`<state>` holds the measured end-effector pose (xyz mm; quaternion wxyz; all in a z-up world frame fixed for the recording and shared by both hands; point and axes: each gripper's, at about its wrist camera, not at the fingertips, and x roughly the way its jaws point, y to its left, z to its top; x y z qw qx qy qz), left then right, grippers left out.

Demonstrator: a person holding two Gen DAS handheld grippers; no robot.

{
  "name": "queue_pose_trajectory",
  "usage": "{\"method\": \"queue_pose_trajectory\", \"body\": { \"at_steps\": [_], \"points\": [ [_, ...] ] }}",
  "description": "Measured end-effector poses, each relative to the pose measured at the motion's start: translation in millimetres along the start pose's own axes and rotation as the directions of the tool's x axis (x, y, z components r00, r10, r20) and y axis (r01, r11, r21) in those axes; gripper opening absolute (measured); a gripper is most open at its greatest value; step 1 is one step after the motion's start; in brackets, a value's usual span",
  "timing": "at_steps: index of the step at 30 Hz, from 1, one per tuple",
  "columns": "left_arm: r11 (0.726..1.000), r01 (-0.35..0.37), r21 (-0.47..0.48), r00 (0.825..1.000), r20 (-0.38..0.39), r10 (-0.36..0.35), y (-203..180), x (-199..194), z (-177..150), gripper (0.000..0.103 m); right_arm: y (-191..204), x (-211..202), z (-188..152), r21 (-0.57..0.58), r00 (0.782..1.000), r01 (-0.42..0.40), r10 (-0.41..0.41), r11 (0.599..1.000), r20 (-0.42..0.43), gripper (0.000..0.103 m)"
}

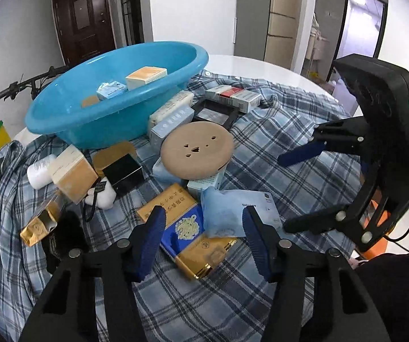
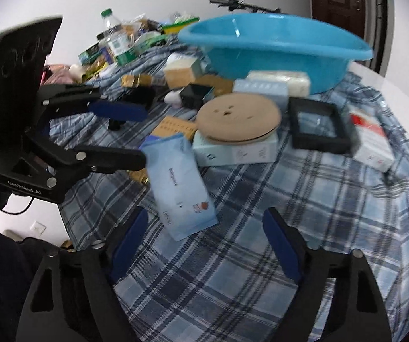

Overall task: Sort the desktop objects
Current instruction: 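Lower the right tool toward the light blue wipes pack on the shirt, then close the right tool on the light blue wipes pack, then lift the wipes pack in the right tool and carry it over the basin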

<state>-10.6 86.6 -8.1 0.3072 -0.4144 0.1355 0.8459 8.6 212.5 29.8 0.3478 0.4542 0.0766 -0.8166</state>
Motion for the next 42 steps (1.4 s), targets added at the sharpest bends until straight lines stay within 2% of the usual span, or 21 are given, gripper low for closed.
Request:
{"method": "queue_pose_trajectory", "body": {
  "at_steps": [5, 12, 16, 18, 20, 22, 26, 28, 34, 38, 42],
  "points": [
    [0.999, 0.039, 0.002, 0.998, -0.052, -0.039, -5, 14, 4, 0.057, 9, 16, 1, -0.067, 1.0, 0.008, -0.009, 0.998, -0.025, 0.08],
    [0.997, 0.068, -0.025, 0.994, -0.085, -0.07, -6, 23, 7, 0.057, 5, 29, 8, -0.061, 0.999, -0.021, 0.019, 0.998, -0.032, 0.079],
    [0.993, 0.104, -0.049, 0.99, -0.094, -0.109, -5, 25, 7, 0.045, 9, 33, 11, -0.103, 1.0, -0.006, 0.004, 0.995, -0.026, 0.076],
    [0.993, 0.104, -0.055, 0.99, -0.091, -0.109, -5, 24, 7, 0.043, 10, 34, 12, -0.11, 1.0, -0.009, 0.006, 0.994, -0.021, 0.072],
    [0.993, 0.104, -0.053, 0.99, -0.086, -0.109, -5, 22, 8, 0.04, 9, 34, 14, -0.113, 1.0, -0.012, 0.011, 0.994, -0.014, 0.064],
    [0.994, 0.099, -0.055, 0.992, -0.079, -0.103, -5, 21, 9, 0.038, 10, 34, 15, -0.122, 0.999, -0.032, 0.031, 0.992, -0.015, 0.046],
    [0.992, 0.102, -0.069, 0.991, -0.078, -0.108, -2, 20, 10, 0.034, 14, 34, 13, -0.157, 1.0, -0.02, 0.018, 0.987, -0.016, 0.045],
    [0.992, 0.104, -0.076, 0.991, -0.077, -0.11, -1, 21, 10, 0.032, 14, 33, 13, -0.149, 1.0, -0.01, 0.008, 0.989, -0.01, 0.04],
    [0.993, 0.096, -0.073, 0.993, -0.062, -0.1, -3, 18, 11, 0.032, 15, 28, 14, -0.134, 1.0, 0.018, -0.016, 0.991, 0.012, 0.037],
    [0.994, 0.088, -0.071, 0.995, -0.032, -0.09, -2, 10, 16, 0.032, 15, 20, 18, -0.121, 0.999, 0.032, -0.027, 0.992, 0.043, 0.037],
    [0.993, 0.062, -0.098, 0.997, 0.043, -0.058, 2, -3, 22, 0.032, 13, 8, 26, -0.099, 0.995, 0.063, -0.054, 0.993, 0.087, 0.037]
  ]
}}
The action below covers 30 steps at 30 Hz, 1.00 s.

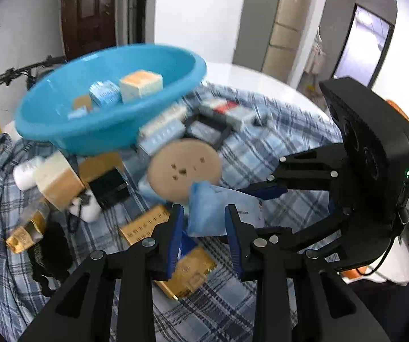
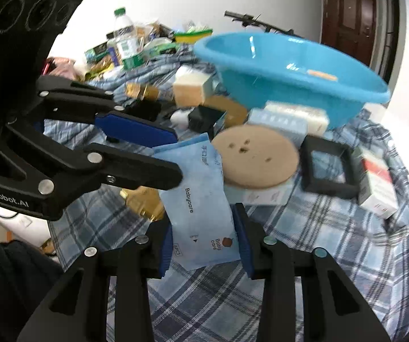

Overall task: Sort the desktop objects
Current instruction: 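Lift the wipes pack in the right tool and carry it over the basin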

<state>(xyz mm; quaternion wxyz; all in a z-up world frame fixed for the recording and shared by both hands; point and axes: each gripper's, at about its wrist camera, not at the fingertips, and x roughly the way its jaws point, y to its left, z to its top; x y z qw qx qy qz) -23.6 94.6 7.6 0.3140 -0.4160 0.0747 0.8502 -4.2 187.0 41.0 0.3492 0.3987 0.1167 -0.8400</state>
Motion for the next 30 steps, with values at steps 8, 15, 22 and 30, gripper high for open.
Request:
{"method": "queue_pose_trajectory", "body": {
  "at_steps": [8, 15, 22, 30],
  "points": [
    [0.987, -0.162, -0.017, 0.973, 0.163, 0.162, -2, -28, 14, 0.052, -9, -29, 16, 0.079, 0.984, 0.129, -0.137, 0.988, 0.113, 0.037],
    [0.973, -0.204, -0.108, 0.939, 0.259, 0.225, 9, -49, 30, 0.053, -15, -58, 39, 0.145, 0.946, 0.196, -0.226, 0.97, 0.233, 0.037],
    [0.951, -0.266, -0.158, 0.891, 0.335, 0.305, 13, -64, 49, 0.053, -22, -87, 69, 0.214, 0.897, 0.228, -0.29, 0.95, 0.332, 0.037],
    [0.902, -0.358, -0.24, 0.81, 0.402, 0.428, 16, -84, 70, 0.053, -18, -112, 90, 0.29, 0.819, 0.283, -0.387, 0.914, 0.423, 0.037]
  ]
}}
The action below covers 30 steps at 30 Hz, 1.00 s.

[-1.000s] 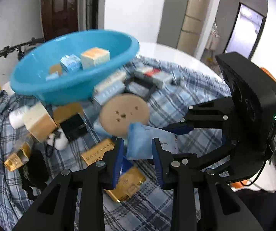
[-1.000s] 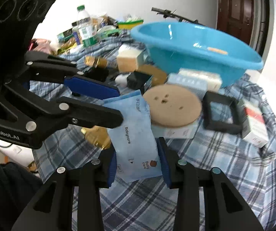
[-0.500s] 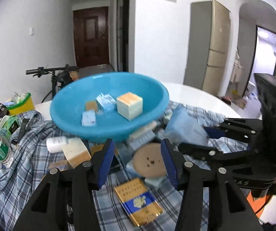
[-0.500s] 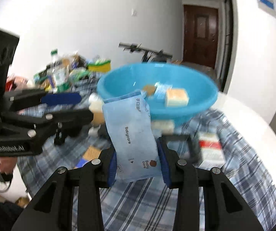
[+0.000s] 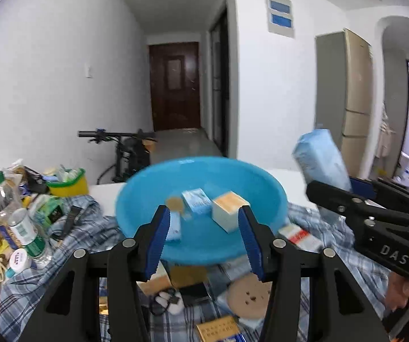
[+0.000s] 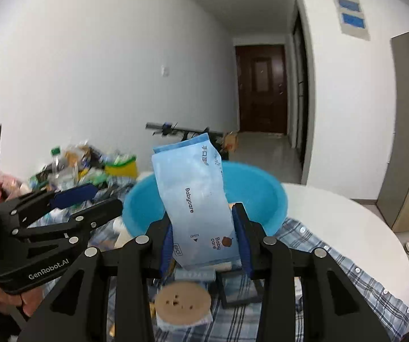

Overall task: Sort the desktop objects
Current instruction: 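Lift the wipes pack in the right tool and carry it over the basin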

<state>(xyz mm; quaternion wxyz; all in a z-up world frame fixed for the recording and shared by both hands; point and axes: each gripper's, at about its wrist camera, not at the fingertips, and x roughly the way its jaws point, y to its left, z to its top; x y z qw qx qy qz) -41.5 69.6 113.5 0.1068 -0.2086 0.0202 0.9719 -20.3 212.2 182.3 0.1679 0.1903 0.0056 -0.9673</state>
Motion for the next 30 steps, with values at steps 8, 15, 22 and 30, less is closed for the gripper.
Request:
{"method": "queue_pose_trajectory", "body": {
  "at_steps": [8, 15, 22, 30],
  "points": [
    [0.999, -0.04, -0.019, 0.997, 0.071, 0.041, 4, -14, 11, 0.053, 8, -10, 15, 0.01, 0.995, 0.075, -0.075, 0.997, 0.068, 0.037],
    [0.999, -0.04, -0.03, 0.996, 0.081, 0.042, 7, -17, 18, 0.053, 16, -9, 24, -0.001, 0.993, 0.078, -0.078, 0.997, 0.089, 0.037],
    [0.999, -0.033, -0.03, 0.996, 0.076, 0.035, 9, -7, 33, 0.053, 16, 1, 34, -0.012, 0.994, 0.064, -0.063, 0.998, 0.088, 0.037],
    [0.998, -0.063, -0.011, 0.996, 0.065, 0.063, 20, 21, 56, 0.053, 6, 23, 53, -0.011, 0.996, 0.053, -0.052, 0.999, 0.078, 0.037]
  ]
}}
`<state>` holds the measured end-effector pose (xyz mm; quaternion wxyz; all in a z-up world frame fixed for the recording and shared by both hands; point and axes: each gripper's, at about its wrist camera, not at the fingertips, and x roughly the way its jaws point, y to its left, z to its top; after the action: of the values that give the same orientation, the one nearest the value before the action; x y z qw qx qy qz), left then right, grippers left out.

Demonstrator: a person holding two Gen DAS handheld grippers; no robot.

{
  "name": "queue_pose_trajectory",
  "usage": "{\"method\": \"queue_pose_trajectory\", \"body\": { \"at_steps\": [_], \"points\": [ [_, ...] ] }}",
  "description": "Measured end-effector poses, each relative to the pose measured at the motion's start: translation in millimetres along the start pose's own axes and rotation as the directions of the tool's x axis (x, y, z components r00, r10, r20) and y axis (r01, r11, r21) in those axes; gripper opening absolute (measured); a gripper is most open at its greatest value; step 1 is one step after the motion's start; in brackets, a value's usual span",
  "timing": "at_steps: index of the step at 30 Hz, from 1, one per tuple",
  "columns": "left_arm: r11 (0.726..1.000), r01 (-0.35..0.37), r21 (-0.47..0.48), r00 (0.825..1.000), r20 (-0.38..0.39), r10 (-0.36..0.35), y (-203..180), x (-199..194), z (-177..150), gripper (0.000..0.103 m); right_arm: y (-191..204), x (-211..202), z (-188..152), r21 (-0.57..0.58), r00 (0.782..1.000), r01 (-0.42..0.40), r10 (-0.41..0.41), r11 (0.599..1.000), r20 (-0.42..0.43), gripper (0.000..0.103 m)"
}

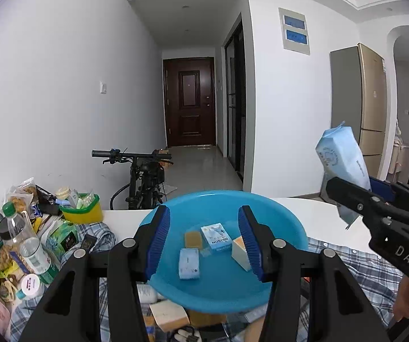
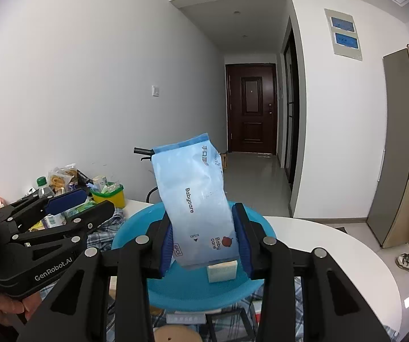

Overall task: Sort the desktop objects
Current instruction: 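Lift the wipes pack in the right tool and carry it over the basin, then lower the wipes pack into the basin and open the right tool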

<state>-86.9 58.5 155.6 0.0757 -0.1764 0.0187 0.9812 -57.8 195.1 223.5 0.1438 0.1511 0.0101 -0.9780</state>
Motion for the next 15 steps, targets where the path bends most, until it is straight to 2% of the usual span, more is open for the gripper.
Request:
{"method": "queue_pose_trajectory", "body": {
  "at_steps": [8, 15],
  "points": [
    [0.999, 0.027, -0.024, 0.998, -0.06, -0.029, 7, 54, 16, 0.053, -9, 53, 11, 0.015, 0.998, -0.013, 0.014, 1.0, -0.054, 0.037],
    [1.0, 0.019, -0.024, 0.992, -0.124, -0.022, 15, 117, 24, 0.053, -21, 111, 16, 0.043, 0.992, -0.028, 0.033, 0.999, -0.121, 0.037]
  ]
}}
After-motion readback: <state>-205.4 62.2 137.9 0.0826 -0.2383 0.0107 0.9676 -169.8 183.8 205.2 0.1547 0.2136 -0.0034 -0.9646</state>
